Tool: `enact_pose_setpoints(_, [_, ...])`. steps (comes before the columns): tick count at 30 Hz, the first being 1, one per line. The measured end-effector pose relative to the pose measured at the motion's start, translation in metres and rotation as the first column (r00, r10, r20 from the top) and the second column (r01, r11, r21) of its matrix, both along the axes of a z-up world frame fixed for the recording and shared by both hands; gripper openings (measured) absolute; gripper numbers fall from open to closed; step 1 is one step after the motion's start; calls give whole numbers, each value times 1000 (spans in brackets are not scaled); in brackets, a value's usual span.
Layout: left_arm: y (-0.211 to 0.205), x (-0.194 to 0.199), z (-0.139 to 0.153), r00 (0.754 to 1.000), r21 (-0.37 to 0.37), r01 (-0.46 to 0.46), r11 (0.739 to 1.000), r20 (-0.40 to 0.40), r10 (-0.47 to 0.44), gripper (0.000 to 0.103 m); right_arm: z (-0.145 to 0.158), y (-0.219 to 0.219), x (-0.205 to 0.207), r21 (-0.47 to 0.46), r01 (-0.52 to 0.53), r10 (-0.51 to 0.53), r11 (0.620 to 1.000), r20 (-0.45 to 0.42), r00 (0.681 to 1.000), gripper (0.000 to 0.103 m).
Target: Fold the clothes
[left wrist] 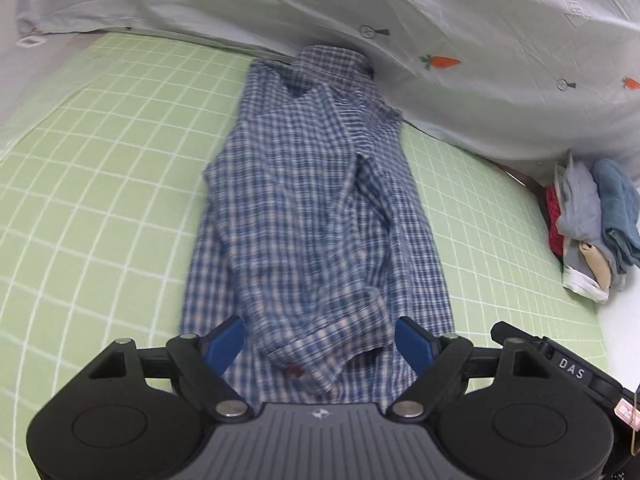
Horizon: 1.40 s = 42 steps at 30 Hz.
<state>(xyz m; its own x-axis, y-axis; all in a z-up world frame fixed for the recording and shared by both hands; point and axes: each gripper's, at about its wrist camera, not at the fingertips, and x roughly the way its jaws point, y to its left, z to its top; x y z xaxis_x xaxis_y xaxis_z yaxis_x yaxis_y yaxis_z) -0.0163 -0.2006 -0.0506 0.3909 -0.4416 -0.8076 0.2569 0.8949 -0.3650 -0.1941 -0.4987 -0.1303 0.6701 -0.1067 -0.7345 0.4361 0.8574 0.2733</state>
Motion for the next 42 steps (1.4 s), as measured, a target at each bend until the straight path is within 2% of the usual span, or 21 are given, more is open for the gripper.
enact_pose_setpoints(4, [10,-8,1,1000,51,-31,998,8,30,86,7,22,7,5,-85,85,996,35,996,93])
enact_pose_setpoints(6, [16,-15,0,999,80,-41,996,4,41,90,10,35,12,-3,-132,132,991,54,990,93])
enact_pose_setpoints(11, [34,-27,-13,998,178,-61,982,-18,65,91,15,67,32,-26,-227,229,973,69,971,92])
enact_pose_setpoints(15, [48,-29,-16,997,153,-73,986,-30,78,91,17,87,43,-36,-281,283,959,83,956,89])
enact_pose_setpoints(18, [51,-29,-16,998,165,-58,985,-20,62,91,16,100,52,-51,-323,326,945,82,942,86])
enact_pose_setpoints(21, [53,-29,-15,999,164,-43,986,-6,45,91,12,111,62,-68,-365,369,929,73,926,80])
enact_pose_setpoints(26, [64,-33,-11,998,137,-69,988,20,66,92,-2,121,80,-83,-402,405,912,26,914,79])
enact_pose_setpoints(28, [69,-33,-9,997,116,-73,991,28,70,92,-8,119,85,-51,-403,404,914,7,915,71])
enact_pose_setpoints(30, [74,-33,-6,996,107,-83,991,39,79,93,-13,119,88,-12,-397,396,918,-23,918,36])
enact_pose_setpoints(31, [75,-33,-5,995,105,-89,990,46,85,94,-15,118,89,14,-392,392,920,-32,919,28])
enact_pose_setpoints(32, [75,-32,-4,995,102,-90,991,49,86,95,-14,116,87,46,-388,389,921,-21,921,26])
enact_pose_setpoints(34, [76,-29,-3,995,96,-93,991,55,88,96,-9,114,80,89,-375,376,923,13,927,7])
enact_pose_setpoints(42, [65,-30,1,998,18,-28,999,60,27,96,18,97,34,244,-268,241,932,132,961,6])
